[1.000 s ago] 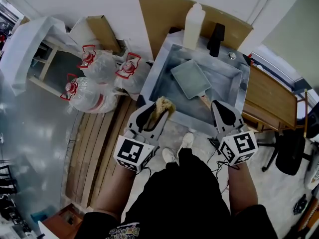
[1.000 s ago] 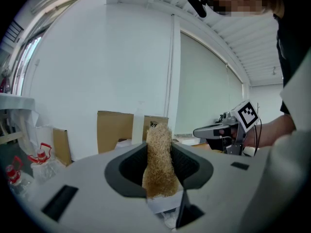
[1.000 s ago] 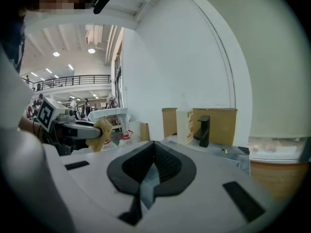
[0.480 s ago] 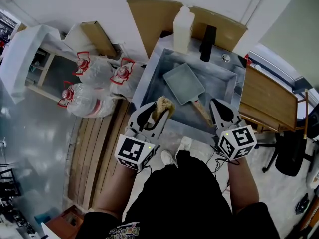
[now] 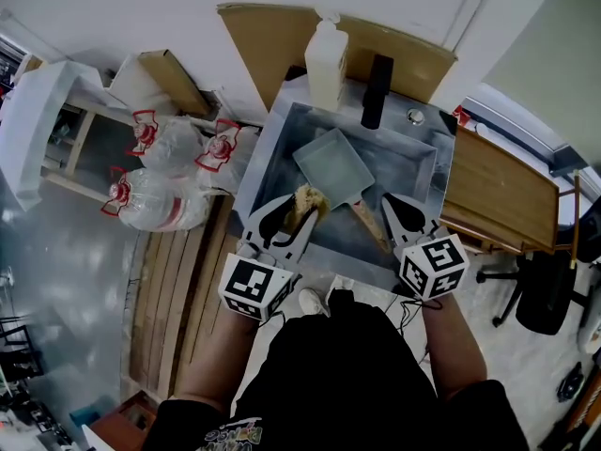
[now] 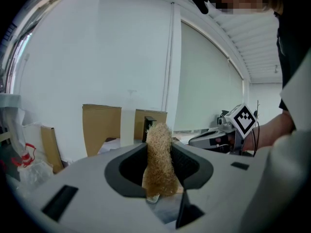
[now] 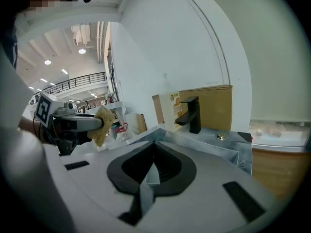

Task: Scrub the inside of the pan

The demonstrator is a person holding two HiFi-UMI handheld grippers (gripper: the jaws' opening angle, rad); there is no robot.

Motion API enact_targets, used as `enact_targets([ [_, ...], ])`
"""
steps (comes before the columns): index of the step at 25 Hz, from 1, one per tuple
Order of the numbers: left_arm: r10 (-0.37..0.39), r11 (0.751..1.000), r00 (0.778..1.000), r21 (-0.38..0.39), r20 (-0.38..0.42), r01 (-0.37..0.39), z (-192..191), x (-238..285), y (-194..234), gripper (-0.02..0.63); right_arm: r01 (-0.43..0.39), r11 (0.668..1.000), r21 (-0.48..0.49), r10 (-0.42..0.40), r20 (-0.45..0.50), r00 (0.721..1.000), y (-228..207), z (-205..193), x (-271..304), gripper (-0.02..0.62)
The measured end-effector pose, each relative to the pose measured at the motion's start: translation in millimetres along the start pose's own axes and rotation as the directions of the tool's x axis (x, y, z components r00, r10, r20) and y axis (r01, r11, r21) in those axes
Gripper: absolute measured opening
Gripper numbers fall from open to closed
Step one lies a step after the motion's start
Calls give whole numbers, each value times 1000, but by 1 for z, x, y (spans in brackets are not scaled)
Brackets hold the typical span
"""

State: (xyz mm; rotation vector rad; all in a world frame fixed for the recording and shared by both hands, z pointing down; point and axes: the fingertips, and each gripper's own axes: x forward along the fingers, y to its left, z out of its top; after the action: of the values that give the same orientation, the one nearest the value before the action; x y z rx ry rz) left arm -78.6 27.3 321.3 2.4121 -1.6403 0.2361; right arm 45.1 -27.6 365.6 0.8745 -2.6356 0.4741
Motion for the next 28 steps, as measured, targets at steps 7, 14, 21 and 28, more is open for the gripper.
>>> enact_targets([
  [7,5,1000,1000,-24,-31,-6,-13,30,7,144,-34,996,79,44,-121,992,-19,-34,28,9],
  [14,28,998,997,-46,-66,-32,-29,53,12,144,-70,983,168,105,-212,972,-29,-63,50,12],
  [21,49,997,993,-48,-104,-54,-33,58,13,144,-96,970,221,173,-358,918,-22,-100,65,102],
  [28,44,997,992,-50,-119,-51,-36,59,16,144,-62,984,166,136,-489,861,-21,-138,75,165],
])
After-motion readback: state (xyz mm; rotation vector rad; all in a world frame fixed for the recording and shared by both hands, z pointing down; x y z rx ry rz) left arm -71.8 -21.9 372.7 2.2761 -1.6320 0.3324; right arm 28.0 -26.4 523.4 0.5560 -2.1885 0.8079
